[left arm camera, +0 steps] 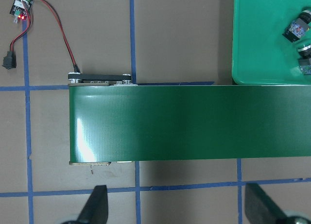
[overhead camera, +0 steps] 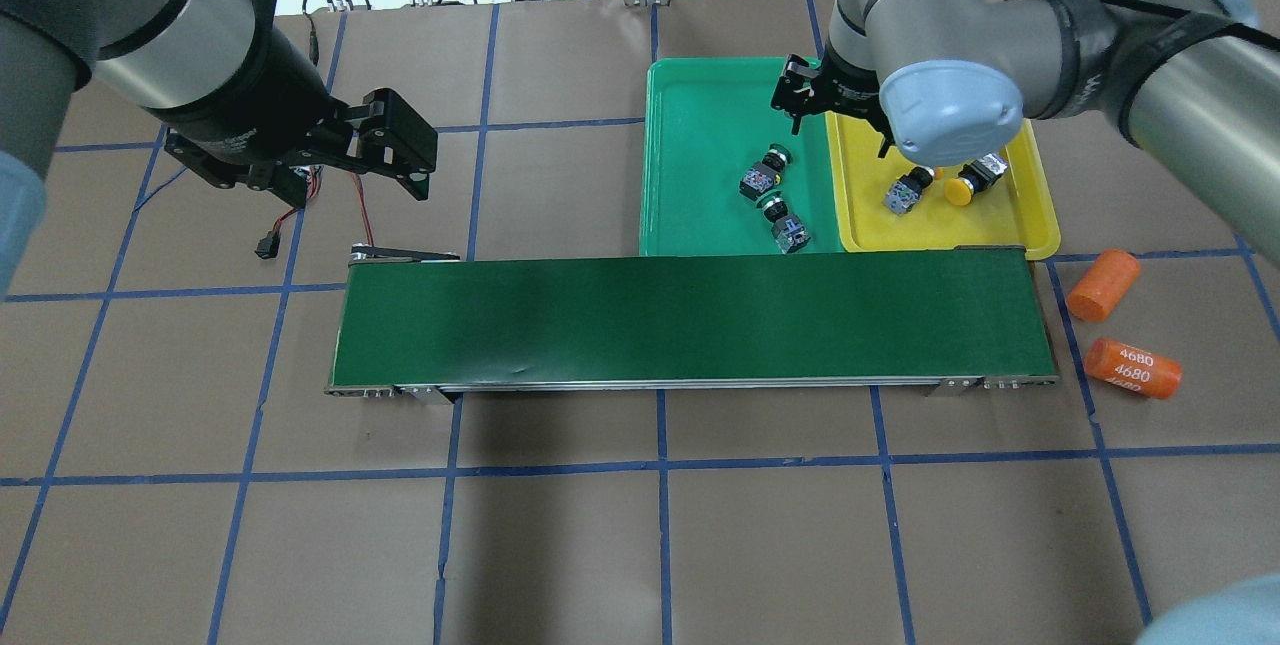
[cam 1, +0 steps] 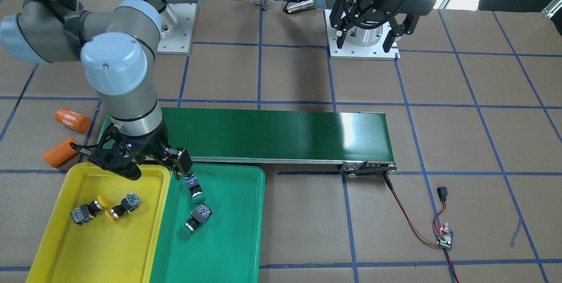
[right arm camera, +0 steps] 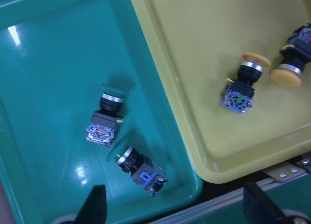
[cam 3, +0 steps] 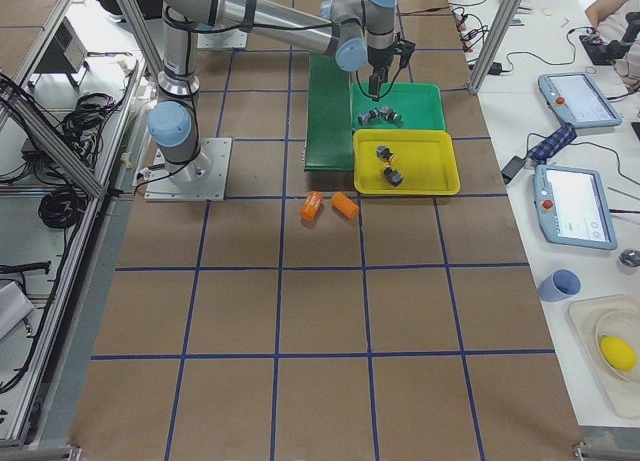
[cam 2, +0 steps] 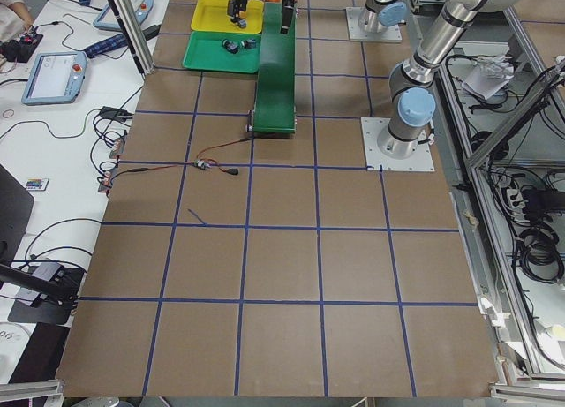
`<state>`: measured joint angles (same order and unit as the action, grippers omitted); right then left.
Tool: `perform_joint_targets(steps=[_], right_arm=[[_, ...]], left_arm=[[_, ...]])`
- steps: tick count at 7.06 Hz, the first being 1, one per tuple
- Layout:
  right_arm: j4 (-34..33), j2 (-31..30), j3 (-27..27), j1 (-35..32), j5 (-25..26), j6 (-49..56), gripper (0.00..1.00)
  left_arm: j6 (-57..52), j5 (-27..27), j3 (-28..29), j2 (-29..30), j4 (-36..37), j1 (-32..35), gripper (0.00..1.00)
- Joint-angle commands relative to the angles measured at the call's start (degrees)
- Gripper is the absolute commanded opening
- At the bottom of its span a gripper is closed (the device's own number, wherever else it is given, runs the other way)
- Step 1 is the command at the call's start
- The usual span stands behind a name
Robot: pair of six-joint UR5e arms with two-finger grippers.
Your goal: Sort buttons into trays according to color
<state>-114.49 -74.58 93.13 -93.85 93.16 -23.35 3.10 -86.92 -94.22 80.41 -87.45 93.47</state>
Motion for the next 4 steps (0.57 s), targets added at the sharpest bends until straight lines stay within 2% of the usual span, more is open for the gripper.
perform_joint_targets(steps=[1, 3, 4], right_arm=[[16.42, -10.45, 0.30, 5.23, -0.08, 15.72, 1.00], [25.16, -17.76, 0.47, 6.31, -0.44, 20.62, 1.00], [25.98, -18.58, 0.91, 5.96, -1.05, 20.63, 1.00]], left_arm=[[-0.02, 0.00, 0.00, 0.01, 0.00, -0.04, 1.00], [-0.02, 0.00, 0.09, 0.01, 0.00, -0.04, 1.00], [-0.02, 0.00, 0.09, 0.10, 0.00, -0.04, 1.00]])
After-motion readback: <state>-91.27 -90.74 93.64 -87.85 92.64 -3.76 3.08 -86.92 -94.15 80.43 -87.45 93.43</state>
